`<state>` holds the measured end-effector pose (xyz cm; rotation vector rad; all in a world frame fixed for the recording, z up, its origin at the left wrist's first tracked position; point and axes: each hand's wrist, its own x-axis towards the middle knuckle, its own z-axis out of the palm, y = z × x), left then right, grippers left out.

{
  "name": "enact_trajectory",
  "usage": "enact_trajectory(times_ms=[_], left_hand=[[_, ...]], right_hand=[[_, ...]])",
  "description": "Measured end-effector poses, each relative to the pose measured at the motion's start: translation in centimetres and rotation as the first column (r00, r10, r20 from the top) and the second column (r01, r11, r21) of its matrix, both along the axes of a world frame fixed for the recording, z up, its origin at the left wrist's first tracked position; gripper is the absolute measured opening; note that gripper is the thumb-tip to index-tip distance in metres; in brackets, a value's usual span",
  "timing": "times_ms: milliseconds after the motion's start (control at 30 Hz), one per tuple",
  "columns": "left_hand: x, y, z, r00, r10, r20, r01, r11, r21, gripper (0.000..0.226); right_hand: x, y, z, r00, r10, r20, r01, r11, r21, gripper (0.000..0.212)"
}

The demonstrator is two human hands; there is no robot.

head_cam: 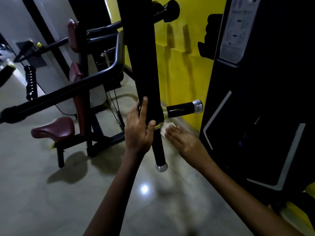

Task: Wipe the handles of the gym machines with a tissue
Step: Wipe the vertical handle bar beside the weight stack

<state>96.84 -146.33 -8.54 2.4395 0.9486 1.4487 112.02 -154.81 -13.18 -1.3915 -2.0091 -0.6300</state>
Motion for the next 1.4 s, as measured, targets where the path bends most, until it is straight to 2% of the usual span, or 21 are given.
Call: enact_trajectory(times_ms=[67, 167, 233, 367, 467, 567, 633, 733, 833, 933, 1000, 1133, 1233, 1333, 1400], left_hand=[[0.0, 0.1, -0.1, 1.0, -0.01, -0.008, 0.01, 1.0, 0.007, 0.06], [0.1, 0.3, -0.2, 1.0, -0.004, -0.021, 0.004, 1.0, 0.014, 0.058], [0.1, 0.3, -0.2, 0.999, 0.008, -0.034, -0.008, 1.0, 0.011, 0.056], [0.0, 0.1, 0.0, 0.998, 0.03, -0.055, -0.029, 0.999, 0.012, 0.056], [-0.1, 0.0, 0.2, 0.997, 0.043, -0.064, -0.041, 0.999, 0.033, 0.055], [-0.2, -0.1, 0.3, 0.996, 0.052, -0.066, -0.049, 0.998, 0.037, 0.056], [-0.3, -0.1, 0.3, 0.996, 0.05, -0.072, -0.048, 0.998, 0.035, 0.057], [-0.4, -0.1, 0.3, 0.996, 0.05, -0.079, -0.048, 0.998, 0.03, 0.058], [-0.3, -0.2, 0.5, 0.995, 0.06, -0.084, -0.058, 0.998, 0.026, 0.06], [-0.1, -0.4, 0.5, 0.995, 0.063, -0.078, -0.062, 0.998, 0.022, 0.061], [-0.2, -0.4, 0.5, 0.995, 0.063, -0.075, -0.062, 0.998, 0.021, 0.061], [-0.5, -0.3, 0.5, 0.994, 0.065, -0.084, -0.063, 0.998, 0.024, 0.062], [-0.5, -0.3, 0.5, 0.994, 0.069, -0.084, -0.067, 0.997, 0.03, 0.061], [-0.3, -0.4, 0.4, 0.995, 0.062, -0.081, -0.06, 0.998, 0.029, 0.061], [-0.3, -0.4, 0.3, 0.995, 0.058, -0.076, -0.056, 0.998, 0.026, 0.061]], right_hand=[[0.6, -1.1, 1.2, 0.995, -0.056, -0.082, 0.061, 0.996, 0.058, 0.049], [0.4, -0.5, 4.8, 0.973, -0.104, -0.204, 0.142, 0.974, 0.179, 0.045], [-0.4, 1.0, 5.5, 0.965, -0.118, -0.236, 0.158, 0.974, 0.161, 0.047], [-1.1, 1.3, 3.6, 0.974, -0.156, -0.162, 0.166, 0.985, 0.051, 0.051], [-0.1, 0.9, 4.8, 0.96, -0.25, -0.128, 0.261, 0.963, 0.074, 0.048], [-1.2, 1.9, 6.3, 0.929, -0.333, -0.159, 0.352, 0.93, 0.108, 0.049], [-2.5, 2.0, 6.2, 0.937, -0.305, -0.172, 0.327, 0.938, 0.119, 0.047], [-1.8, 0.8, 5.0, 0.96, -0.255, -0.113, 0.265, 0.961, 0.079, 0.049], [-0.2, 0.1, 4.9, 0.952, -0.295, -0.077, 0.299, 0.953, 0.05, 0.049], [-0.9, 1.3, 5.8, 0.921, -0.362, -0.142, 0.371, 0.927, 0.047, 0.049], [-2.0, 1.8, 5.9, 0.921, -0.343, -0.185, 0.358, 0.932, 0.054, 0.046], [-1.1, 0.4, 5.0, 0.959, -0.269, -0.091, 0.274, 0.96, 0.054, 0.047], [0.2, -0.1, 5.6, 0.939, -0.337, -0.061, 0.341, 0.937, 0.08, 0.044], [-0.2, 1.3, 6.2, 0.906, -0.403, -0.127, 0.414, 0.907, 0.073, 0.042], [-0.8, 1.6, 6.0, 0.908, -0.388, -0.158, 0.399, 0.916, 0.043, 0.045]])
